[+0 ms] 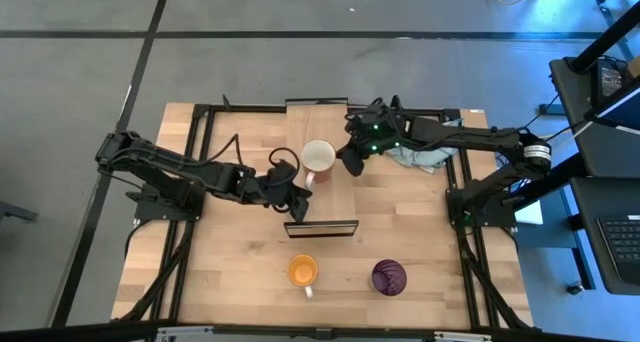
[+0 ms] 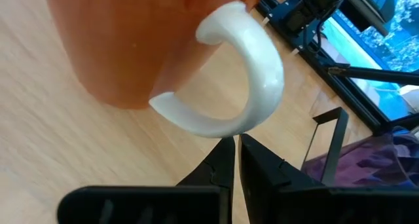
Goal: Stack small to large cups/mugs on shelf
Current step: Put the orange mug on the shelf
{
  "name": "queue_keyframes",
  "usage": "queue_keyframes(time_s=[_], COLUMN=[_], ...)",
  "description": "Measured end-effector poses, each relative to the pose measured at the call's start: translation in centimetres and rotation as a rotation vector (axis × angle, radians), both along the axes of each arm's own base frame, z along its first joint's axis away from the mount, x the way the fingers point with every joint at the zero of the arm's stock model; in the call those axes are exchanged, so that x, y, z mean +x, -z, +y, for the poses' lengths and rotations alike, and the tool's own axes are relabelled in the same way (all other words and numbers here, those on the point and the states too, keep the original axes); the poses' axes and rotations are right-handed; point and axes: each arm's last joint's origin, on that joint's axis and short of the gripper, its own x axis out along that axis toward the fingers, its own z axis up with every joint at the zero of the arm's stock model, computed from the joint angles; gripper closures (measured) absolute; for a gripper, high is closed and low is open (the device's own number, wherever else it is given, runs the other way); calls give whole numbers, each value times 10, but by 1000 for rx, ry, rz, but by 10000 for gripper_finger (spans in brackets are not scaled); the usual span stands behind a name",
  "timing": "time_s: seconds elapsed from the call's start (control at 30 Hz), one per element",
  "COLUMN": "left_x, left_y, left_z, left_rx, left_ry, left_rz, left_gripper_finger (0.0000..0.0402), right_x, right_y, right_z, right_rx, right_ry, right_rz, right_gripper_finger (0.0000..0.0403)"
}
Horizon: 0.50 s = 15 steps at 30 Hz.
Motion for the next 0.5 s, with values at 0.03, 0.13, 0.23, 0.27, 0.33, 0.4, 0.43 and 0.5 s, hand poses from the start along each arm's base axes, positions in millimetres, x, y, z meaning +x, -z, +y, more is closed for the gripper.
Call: queue_keyframes(time_s=[0.03, 0.13, 0.23, 0.27, 0.33, 0.4, 0.43, 0.5], left_x=[0, 0, 2, 2, 2, 2, 2, 2], left_y=[0, -1, -3, -3, -4, -4, -4, -4], left_z=[0, 0, -3, -5, -7, -8, -8, -7], left_rx=[3, -4, -28, -31, -32, -27, -22, -2], left_ry=[-3, -5, 23, 30, 37, 35, 29, 7], left_rz=[-1, -9, -34, -41, -46, -47, -47, -50], left_gripper_finger=[386, 386, 386, 386, 386, 386, 386, 386], right_x=[0, 1, 0, -1, -2, -3, -3, -3], right_y=[0, 0, 0, 0, 0, -1, -3, -4], right_z=[1, 2, -1, -4, -10, -15, -17, -21], right_rx=[0, -10, -42, -45, -48, -53, -56, -59], right_ry=[-3, 4, 55, 68, 88, 106, 113, 123], right_rz=[0, 3, 14, 15, 9, -6, -19, -42], right_gripper_finger=[397, 397, 397, 397, 397, 397, 397, 397])
